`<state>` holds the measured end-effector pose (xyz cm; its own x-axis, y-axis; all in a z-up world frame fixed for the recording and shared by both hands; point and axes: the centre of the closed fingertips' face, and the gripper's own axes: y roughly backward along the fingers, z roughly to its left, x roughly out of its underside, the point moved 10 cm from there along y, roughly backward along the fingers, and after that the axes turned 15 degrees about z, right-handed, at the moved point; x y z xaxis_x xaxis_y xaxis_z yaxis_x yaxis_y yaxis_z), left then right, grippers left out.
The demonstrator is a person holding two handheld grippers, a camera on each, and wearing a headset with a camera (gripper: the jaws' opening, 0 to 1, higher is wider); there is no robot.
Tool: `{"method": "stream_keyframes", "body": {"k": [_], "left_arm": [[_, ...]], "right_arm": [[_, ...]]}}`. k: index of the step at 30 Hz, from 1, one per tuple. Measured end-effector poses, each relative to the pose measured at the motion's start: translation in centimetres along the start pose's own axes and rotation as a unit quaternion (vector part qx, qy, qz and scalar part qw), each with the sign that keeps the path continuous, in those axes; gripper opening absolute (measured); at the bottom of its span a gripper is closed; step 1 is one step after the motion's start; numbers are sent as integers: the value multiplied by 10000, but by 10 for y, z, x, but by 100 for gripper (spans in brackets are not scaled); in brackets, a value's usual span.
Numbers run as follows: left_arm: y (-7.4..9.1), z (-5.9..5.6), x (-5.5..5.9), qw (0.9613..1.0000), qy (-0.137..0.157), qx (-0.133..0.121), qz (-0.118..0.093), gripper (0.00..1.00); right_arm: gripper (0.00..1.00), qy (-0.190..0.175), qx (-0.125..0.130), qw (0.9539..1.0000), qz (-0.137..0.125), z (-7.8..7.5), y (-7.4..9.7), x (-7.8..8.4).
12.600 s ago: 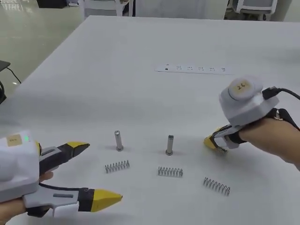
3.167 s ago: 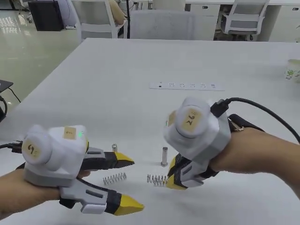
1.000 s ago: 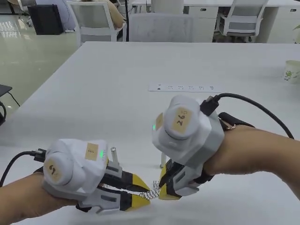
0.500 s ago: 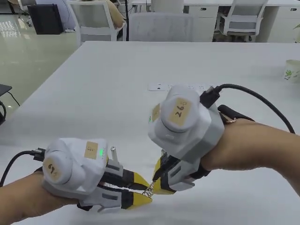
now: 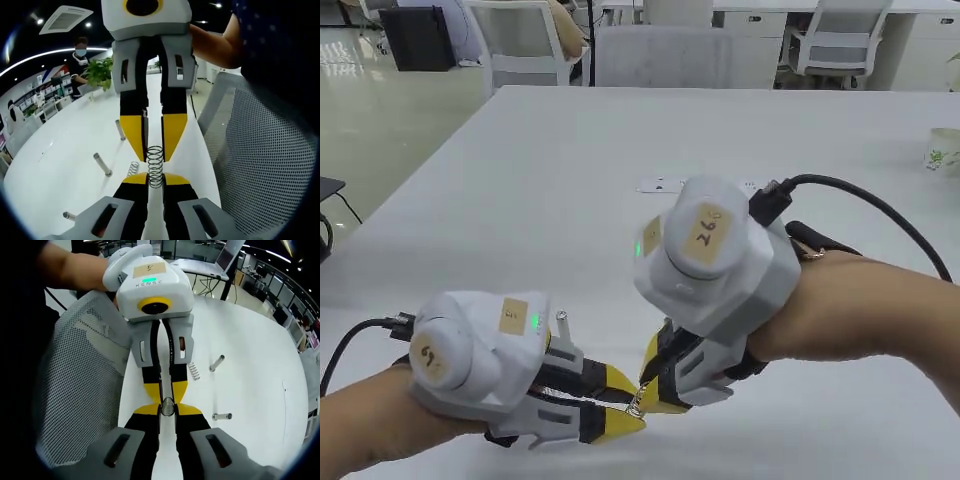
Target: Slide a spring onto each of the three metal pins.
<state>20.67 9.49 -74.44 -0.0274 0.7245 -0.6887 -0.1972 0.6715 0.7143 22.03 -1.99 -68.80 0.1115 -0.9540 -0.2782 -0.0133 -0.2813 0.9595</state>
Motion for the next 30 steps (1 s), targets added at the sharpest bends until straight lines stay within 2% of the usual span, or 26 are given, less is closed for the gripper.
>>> {"method": "stream_keyframes", "body": {"k": [17,22,27,30], "left_arm": [[2,1,-2,9997,141,26,-219,2],[1,1,-3,9996,161,46,-218,2],[2,1,-3,9987,414,100,-297,2],[3,1,-3,9985,429,97,-323,2]], "right_arm": [[10,-99,-68,9999,-22,-1,-10,4],[9,-126,-78,9999,-37,-1,-9,4],[9,-119,-55,9999,-47,-2,-8,4],[9,-122,-52,9999,-52,-2,-7,3]]}}
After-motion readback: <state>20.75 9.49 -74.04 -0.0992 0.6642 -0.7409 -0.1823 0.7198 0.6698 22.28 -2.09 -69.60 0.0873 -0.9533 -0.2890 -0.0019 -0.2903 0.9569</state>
